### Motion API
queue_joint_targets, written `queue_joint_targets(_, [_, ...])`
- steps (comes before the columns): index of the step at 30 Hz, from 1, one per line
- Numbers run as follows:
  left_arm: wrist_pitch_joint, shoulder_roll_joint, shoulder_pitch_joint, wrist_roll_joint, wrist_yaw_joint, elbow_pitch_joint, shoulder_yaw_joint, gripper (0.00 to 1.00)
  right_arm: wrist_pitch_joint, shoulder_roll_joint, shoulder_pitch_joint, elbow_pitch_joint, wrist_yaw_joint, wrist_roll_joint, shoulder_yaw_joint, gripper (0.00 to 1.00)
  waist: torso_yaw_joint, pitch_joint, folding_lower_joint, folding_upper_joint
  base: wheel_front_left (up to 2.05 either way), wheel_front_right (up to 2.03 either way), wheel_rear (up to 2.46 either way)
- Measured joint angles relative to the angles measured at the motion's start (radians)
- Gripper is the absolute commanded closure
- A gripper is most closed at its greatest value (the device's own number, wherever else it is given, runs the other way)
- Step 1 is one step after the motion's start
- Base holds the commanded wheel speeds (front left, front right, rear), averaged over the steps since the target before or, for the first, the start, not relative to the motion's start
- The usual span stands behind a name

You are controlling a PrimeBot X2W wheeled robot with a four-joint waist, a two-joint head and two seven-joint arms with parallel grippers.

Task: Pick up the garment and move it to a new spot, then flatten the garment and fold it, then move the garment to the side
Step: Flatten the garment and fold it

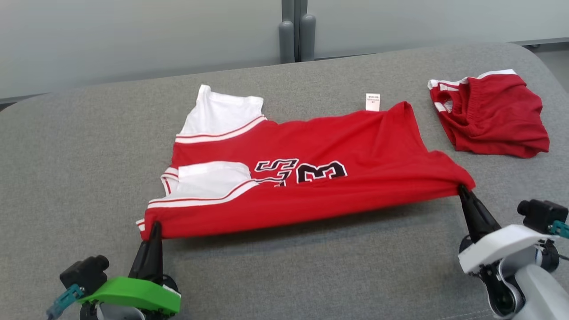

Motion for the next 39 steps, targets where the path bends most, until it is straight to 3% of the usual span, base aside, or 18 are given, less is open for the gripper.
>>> queue_joint_targets(10, [0.0, 0.001, 0.164, 0.008, 0.014, -0.105, 0.008, 1.0, 0.0, -0.01, 0.173, -0.055, 0.001, 0.001, 0.022, 1.0, -0.001, -0.018, 0.0, 0.0, 0.0, 0.0, 0.0])
queue_joint_targets(27, [0.002, 0.007, 0.267, 0.037, 0.05, -0.199, -0.043, 1.0, 0.034, -0.033, 0.242, -0.094, -0.004, 0.014, 0.029, 1.0, 0.004, -0.014, 0.0, 0.0, 0.0, 0.0, 0.0])
queue_joint_targets(28, [0.003, 0.007, 0.267, 0.045, 0.053, -0.198, -0.05, 1.0, 0.04, -0.032, 0.242, -0.093, -0.005, 0.014, 0.032, 0.95, 0.004, -0.015, 0.0, 0.0, 0.0, 0.0, 0.0])
queue_joint_targets(29, [0.009, 0.007, 0.267, 0.054, 0.059, -0.198, -0.055, 1.0, 0.046, -0.033, 0.242, -0.09, -0.006, 0.014, 0.036, 0.84, 0.004, -0.016, 0.0, 0.0, 0.0, 0.0, 0.0])
queue_joint_targets(31, [0.012, 0.008, 0.267, 0.063, 0.063, -0.194, -0.059, 1.0, 0.051, -0.032, 0.242, -0.083, -0.012, 0.014, 0.041, 0.52, 0.005, -0.017, 0.0, 0.0, 0.0, 0.0, 0.0])
queue_joint_targets(32, [0.012, 0.008, 0.267, 0.065, 0.067, -0.193, -0.061, 1.0, 0.054, -0.032, 0.242, -0.081, -0.012, 0.014, 0.042, 0.49, 0.005, -0.018, 0.0, 0.0, 0.0, 0.0, 0.0])
queue_joint_targets(33, [0.012, 0.008, 0.267, 0.066, 0.068, -0.192, -0.062, 0.98, 0.056, -0.031, 0.242, -0.079, -0.012, 0.014, 0.042, 0.22, 0.005, -0.019, 0.0, 0.0, 0.0, 0.0, 0.0])
queue_joint_targets(34, [0.016, 0.008, 0.267, 0.067, 0.07, -0.193, -0.062, 0.88, 0.06, -0.03, 0.242, -0.076, -0.012, 0.014, 0.042, 0.1, 0.006, -0.02, 0.0, 0.0, 0.0, 0.0, 0.0])
queue_joint_targets(35, [0.019, 0.008, 0.267, 0.069, 0.072, -0.193, -0.063, 0.71, 0.063, -0.03, 0.243, -0.072, -0.014, 0.014, 0.043, 0.02, 0.006, -0.021, 0.0, 0.0, 0.0, 0.0, 0.0])
queue_joint_targets(36, [0.019, 0.008, 0.267, 0.069, 0.073, -0.194, -0.063, 0.32, 0.064, -0.03, 0.245, -0.069, -0.022, 0.014, 0.043, 0.0, 0.005, -0.022, 0.0, 0.0, 0.0, 0.0, 0.0])
queue_joint_targets(37, [0.021, 0.009, 0.269, 0.069, 0.076, -0.198, -0.061, 0.0, 0.067, -0.035, 0.26, -0.065, -0.023, 0.014, 0.042, 0.0, 0.005, -0.022, 0.0, 0.0, 0.0, 0.0, 0.0])
queue_joint_targets(39, [0.021, 0.01, 0.273, 0.069, 0.081, -0.201, -0.058, 0.0, 0.072, -0.038, 0.269, -0.063, -0.027, 0.014, 0.041, 0.0, 0.004, -0.023, 0.0, 0.0, 0.0, 0.0, 0.0])
